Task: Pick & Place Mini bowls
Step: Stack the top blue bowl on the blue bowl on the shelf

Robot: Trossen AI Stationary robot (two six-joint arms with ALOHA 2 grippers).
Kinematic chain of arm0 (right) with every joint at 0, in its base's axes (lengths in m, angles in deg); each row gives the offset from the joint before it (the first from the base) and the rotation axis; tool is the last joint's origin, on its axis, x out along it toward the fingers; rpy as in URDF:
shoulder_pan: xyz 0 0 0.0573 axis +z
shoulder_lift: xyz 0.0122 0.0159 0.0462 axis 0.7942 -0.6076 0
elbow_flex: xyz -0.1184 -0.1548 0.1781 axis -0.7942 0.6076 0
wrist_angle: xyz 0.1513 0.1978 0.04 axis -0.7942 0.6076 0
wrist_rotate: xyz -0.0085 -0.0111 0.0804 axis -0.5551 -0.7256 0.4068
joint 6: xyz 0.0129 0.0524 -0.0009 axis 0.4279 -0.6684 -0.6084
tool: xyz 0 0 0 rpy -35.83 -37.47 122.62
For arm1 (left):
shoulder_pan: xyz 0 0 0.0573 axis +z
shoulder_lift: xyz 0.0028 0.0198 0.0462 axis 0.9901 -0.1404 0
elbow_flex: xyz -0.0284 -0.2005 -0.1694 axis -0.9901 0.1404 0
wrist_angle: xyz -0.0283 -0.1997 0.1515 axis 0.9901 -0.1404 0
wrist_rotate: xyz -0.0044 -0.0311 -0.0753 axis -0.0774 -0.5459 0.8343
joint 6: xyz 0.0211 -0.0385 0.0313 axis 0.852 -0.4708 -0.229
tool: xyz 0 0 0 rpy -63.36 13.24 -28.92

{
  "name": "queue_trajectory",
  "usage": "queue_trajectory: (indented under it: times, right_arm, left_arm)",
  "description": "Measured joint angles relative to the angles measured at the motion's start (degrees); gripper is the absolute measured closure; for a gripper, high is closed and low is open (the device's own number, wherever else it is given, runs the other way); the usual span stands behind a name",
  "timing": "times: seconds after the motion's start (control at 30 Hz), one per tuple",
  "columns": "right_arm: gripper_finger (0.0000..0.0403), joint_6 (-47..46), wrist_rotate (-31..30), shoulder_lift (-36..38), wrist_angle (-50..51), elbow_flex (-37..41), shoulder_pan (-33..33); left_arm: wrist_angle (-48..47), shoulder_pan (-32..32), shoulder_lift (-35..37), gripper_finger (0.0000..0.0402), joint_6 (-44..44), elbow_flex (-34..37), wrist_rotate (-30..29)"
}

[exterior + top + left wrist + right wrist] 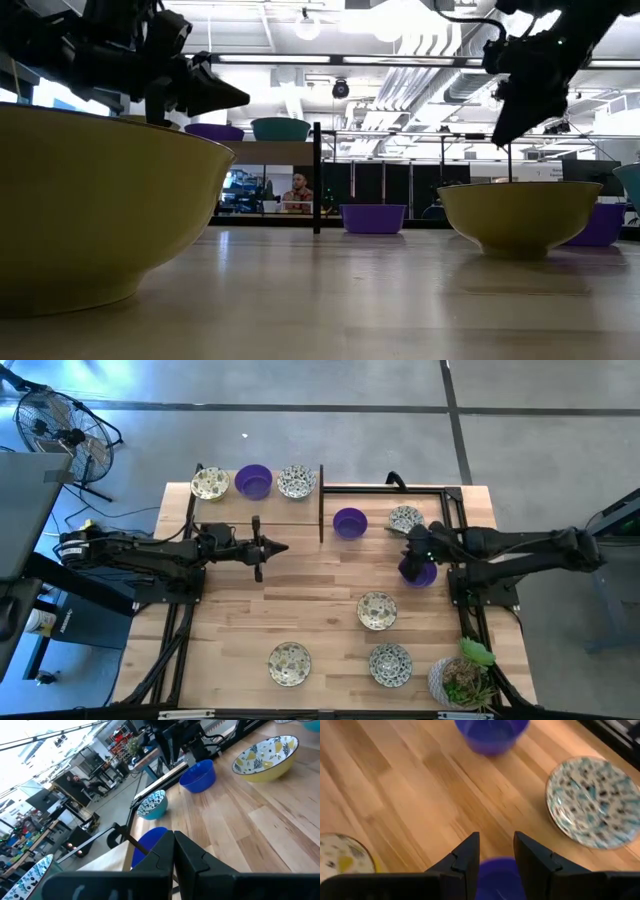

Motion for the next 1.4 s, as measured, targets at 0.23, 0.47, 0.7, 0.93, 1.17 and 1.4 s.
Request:
queue_trajectory:
  times: [0.23,0.47,0.7,0.93,1.17,1.4]
  right_arm:
    - [0.0286,-0.62,-2.73,-7.08,6.19,-6.41,-1.31]
    - [0.0209,7.28,-0.73,-15.10,5.63,-9.47,-9.69]
    - [0.0157,11.93,2.14,-19.42,4.00,-9.65,-14.62]
    - [0.0155,16.32,6.89,-22.06,-6.86,-9.69,-14.52]
    - [0.0155,30.38,12.98,-29.47,-24.77,-9.76,-14.64]
    - [0.0155,41.76,8.88,-38.43,-27.26,-13.50,-15.70]
  left_arm:
    - [-0.20,0.01,0.00,0.0401,-0.46,-0.02,0.08]
    - [-1.04,-0.02,-0.02,0.0401,-0.63,-0.04,0.15]
    - [-6.92,-0.03,-0.06,0.0401,-0.81,-0.07,1.34]
    - [-6.18,-0.04,-0.06,0.0401,-0.83,-0.07,2.99]
    - [-6.19,-0.04,-0.06,0.0401,-0.81,-0.07,3.74]
    - [-6.27,-0.04,-0.06,0.0401,-1.30,-0.07,3.74]
